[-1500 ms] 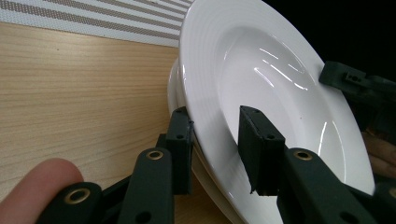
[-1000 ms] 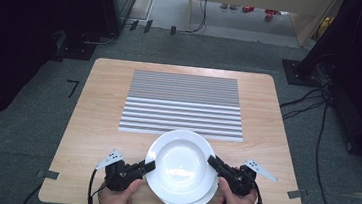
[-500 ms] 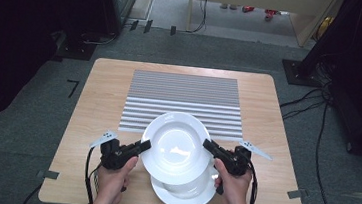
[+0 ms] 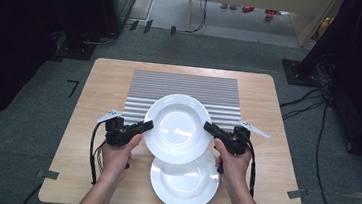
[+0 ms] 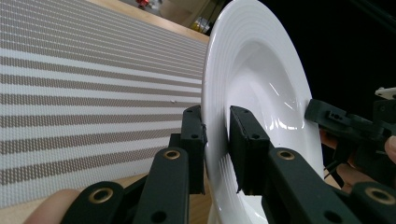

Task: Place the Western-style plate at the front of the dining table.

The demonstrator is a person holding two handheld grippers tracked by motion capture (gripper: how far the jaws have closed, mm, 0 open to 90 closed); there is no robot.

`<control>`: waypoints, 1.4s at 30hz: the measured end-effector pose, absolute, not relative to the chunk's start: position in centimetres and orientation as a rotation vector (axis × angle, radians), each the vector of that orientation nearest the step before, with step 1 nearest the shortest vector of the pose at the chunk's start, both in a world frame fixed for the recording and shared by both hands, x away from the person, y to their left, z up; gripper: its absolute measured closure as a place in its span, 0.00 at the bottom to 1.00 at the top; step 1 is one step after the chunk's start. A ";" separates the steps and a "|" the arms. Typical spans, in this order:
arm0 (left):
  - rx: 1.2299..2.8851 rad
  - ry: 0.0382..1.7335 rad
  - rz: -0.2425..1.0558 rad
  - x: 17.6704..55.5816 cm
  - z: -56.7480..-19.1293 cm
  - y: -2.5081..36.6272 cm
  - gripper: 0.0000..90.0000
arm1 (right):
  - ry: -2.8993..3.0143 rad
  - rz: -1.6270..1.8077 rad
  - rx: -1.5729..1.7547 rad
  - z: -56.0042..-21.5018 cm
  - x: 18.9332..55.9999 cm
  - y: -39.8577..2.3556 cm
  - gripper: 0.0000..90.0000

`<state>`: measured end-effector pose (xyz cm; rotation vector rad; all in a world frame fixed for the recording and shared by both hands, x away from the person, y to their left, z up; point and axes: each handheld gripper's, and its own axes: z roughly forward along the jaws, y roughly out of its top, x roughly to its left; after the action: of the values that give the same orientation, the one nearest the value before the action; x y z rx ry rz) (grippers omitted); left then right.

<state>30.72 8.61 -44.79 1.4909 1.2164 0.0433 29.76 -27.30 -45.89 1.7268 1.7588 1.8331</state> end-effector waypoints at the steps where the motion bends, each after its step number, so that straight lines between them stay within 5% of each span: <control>1: 1.491 1.225 0.047 31.3 -44.6 8.6 0.86 | 1.767 1.827 1.734 -45.8 30.3 -27.2 0.86; 26: 1.475 1.349 0.027 39.3 -45.2 8.3 0.85 | 1.765 1.768 1.824 -46.0 38.3 -26.6 0.86; 42: 1.484 1.438 0.026 44.5 -47.9 7.6 0.85 | 1.707 1.749 1.969 -49.6 43.4 -26.7 0.86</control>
<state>44.48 7.56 -47.87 1.4835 1.4378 0.0262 43.36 -26.65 -49.58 1.9689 1.7075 1.7494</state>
